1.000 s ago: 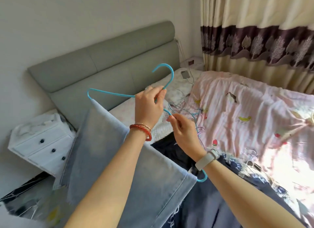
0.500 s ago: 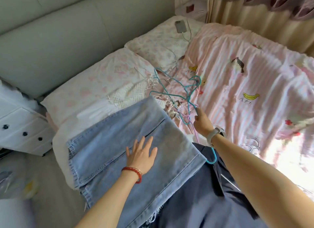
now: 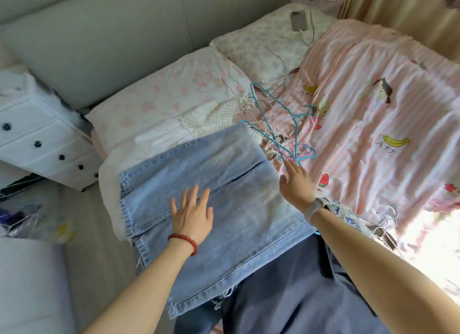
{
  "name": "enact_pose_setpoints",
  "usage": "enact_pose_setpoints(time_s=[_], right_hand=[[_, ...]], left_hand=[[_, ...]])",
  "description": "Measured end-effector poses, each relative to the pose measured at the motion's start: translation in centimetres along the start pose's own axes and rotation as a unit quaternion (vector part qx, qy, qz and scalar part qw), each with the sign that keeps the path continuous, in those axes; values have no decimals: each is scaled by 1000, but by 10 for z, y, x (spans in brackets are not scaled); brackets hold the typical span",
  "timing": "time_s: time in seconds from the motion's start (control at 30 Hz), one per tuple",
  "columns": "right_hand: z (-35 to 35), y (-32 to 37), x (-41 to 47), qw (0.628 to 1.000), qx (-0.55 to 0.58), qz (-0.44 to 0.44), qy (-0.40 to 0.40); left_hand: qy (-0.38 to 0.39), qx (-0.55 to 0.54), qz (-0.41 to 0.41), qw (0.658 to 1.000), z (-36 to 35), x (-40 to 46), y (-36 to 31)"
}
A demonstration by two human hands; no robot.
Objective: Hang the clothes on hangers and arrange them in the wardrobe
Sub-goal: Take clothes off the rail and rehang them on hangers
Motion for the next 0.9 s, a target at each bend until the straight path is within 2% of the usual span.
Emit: enact_pose_setpoints(time_s=[0.07, 0.2, 0.37, 0.43, 0.5, 0.57, 0.73, 0.9], right_hand=[[-6, 35, -25, 998, -2, 56, -9], [-29, 104, -97, 986, 5, 163, 32], [-80, 172, -217, 953, -14, 289, 91], [-105, 195, -270, 930, -21, 344, 130], [-132, 215, -326, 899, -30, 402, 173], [-160, 238, -398, 853, -55, 468, 225], [-212, 287, -569, 734, -51, 592, 328], [-234, 323, -725, 613, -10, 693, 381]], left_hand=[[-46, 2, 13, 999, 19, -19, 19], [-89, 6, 51, 995, 41, -89, 68], [-109, -45, 149, 982, 27, -236, 131], [-156, -59, 187, 968, 18, -301, 153], [-204, -56, 256, 943, 7, -371, 177], [-219, -56, 341, 913, -4, -455, 203], [-275, -12, 515, 812, -26, -655, 239], [-266, 55, 648, 712, -36, -825, 241]])
Point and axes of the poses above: each hand's wrist, its own x-axis towards the middle knuckle, its own z-axis out of the back of the hand, y = z × x, the point moved 3 cm from there along x, towards the middle knuckle, and after that the axes turned 7 degrees about x, right-handed, at the moved point
